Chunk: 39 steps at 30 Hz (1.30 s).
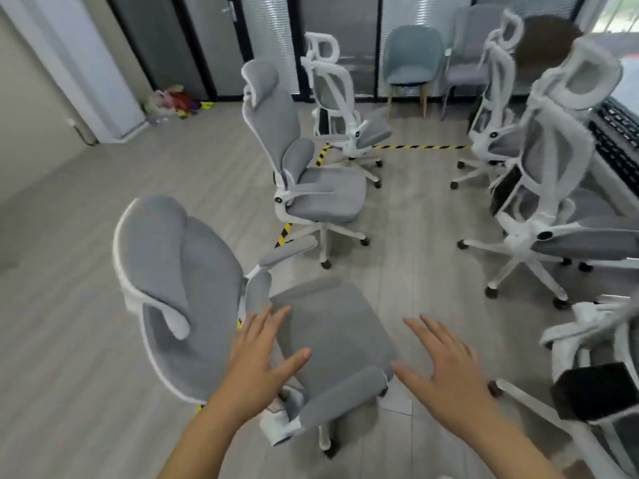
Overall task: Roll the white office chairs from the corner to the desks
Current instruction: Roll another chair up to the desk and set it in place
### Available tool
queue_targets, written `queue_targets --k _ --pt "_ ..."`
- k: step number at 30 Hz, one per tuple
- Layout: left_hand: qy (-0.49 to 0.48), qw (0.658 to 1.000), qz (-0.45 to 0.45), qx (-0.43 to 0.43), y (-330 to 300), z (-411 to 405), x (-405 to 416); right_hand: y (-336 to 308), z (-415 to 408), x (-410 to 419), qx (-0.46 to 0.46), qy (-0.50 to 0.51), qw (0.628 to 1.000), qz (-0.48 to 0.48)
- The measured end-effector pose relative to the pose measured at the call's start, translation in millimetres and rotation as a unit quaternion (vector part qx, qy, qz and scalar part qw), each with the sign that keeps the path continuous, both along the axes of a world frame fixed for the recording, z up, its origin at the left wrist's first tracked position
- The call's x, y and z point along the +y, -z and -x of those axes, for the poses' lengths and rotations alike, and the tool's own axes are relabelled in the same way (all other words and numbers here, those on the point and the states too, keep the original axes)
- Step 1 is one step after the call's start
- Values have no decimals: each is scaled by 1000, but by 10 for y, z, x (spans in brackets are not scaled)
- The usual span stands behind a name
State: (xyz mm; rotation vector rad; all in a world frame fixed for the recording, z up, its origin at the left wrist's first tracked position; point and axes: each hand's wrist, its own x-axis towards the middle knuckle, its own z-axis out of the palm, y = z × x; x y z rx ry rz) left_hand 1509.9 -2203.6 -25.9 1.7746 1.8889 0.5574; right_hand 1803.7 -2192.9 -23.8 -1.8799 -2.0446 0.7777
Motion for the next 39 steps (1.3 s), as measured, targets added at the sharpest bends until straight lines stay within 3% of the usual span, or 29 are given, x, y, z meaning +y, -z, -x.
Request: queue_targets --k 7,12,19,27,33,39 --pt "-61 995 -5 -80 -69 1489 -1048 -92 1796 -509 81 -84 993 15" --pt "-102 992 -22 -77 -154 2375 -999 -533 2668 -301 127 -107 986 -17" --pt "-69 994 -37 -71 -193 3131 -1 -1062 3706 620 130 -127 983 -4" --pt "80 996 -33 39 -83 3958 1699 -1007 4585 1819 59 -175 981 58" --pt "256 966 -28 -9 115 4076 2623 -994 4674 2076 97 -138 983 74" --pt "280 950 -43 -132 331 4129 3349 -971 4680 2426 148 -48 985 80"
